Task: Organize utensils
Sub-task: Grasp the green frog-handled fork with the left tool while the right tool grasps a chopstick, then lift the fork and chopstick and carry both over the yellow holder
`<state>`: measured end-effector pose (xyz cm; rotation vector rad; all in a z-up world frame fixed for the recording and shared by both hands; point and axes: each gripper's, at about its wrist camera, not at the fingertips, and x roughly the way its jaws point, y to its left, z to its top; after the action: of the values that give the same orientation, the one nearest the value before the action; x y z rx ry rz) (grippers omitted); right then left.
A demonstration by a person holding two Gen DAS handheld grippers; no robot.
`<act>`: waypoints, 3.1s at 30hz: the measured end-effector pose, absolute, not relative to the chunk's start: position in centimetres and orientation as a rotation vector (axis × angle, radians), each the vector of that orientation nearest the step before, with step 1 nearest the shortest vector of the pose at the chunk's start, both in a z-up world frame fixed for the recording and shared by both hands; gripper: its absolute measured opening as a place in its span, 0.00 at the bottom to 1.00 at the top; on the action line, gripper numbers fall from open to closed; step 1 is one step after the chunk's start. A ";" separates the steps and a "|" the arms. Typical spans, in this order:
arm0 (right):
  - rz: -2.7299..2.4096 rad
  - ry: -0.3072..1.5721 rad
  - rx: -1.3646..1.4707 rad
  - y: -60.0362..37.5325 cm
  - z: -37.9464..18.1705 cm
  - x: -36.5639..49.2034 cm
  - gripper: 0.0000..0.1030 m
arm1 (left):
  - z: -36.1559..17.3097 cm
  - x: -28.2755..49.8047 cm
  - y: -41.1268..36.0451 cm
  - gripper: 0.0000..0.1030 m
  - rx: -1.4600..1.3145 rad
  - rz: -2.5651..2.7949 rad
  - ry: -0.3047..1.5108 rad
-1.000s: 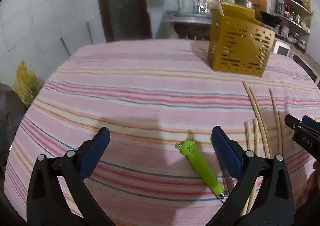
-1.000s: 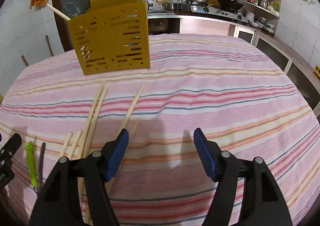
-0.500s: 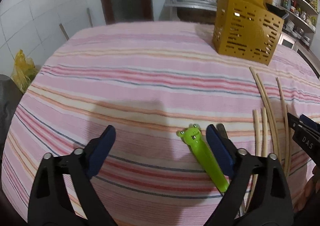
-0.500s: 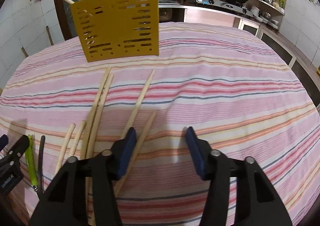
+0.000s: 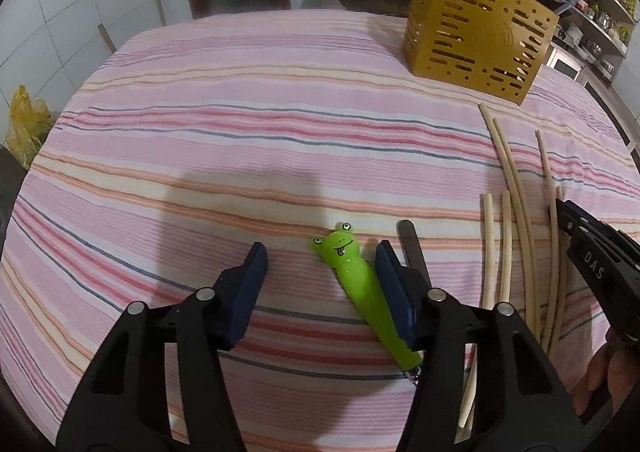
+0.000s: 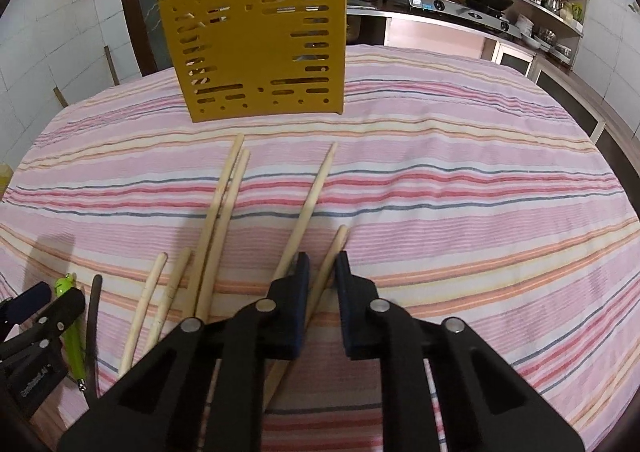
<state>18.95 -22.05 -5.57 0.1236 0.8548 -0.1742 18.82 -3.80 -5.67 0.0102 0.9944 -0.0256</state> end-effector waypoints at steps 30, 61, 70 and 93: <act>-0.148 0.820 0.204 -25.0 -4.9 19.5 0.07 | -5.1 23.8 -5.4 0.21 0.044 -0.118 0.972; -0.213 0.282 0.101 -23.4 3.0 10.9 0.06 | 2.6 14.2 -4.3 0.21 0.069 -0.128 0.405; -0.190 0.212 0.125 -23.4 3.6 9.5 0.06 | 3.7 11.4 -5.0 0.21 0.107 -0.163 0.278; -0.139 0.111 0.119 -23.7 4.3 8.5 0.06 | 7.2 14.5 -4.0 0.21 0.029 -0.194 0.337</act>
<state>8.48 -23.72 4.26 0.1188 0.1108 -0.1388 14.47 -4.01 7.16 0.0289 0.3373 -0.1945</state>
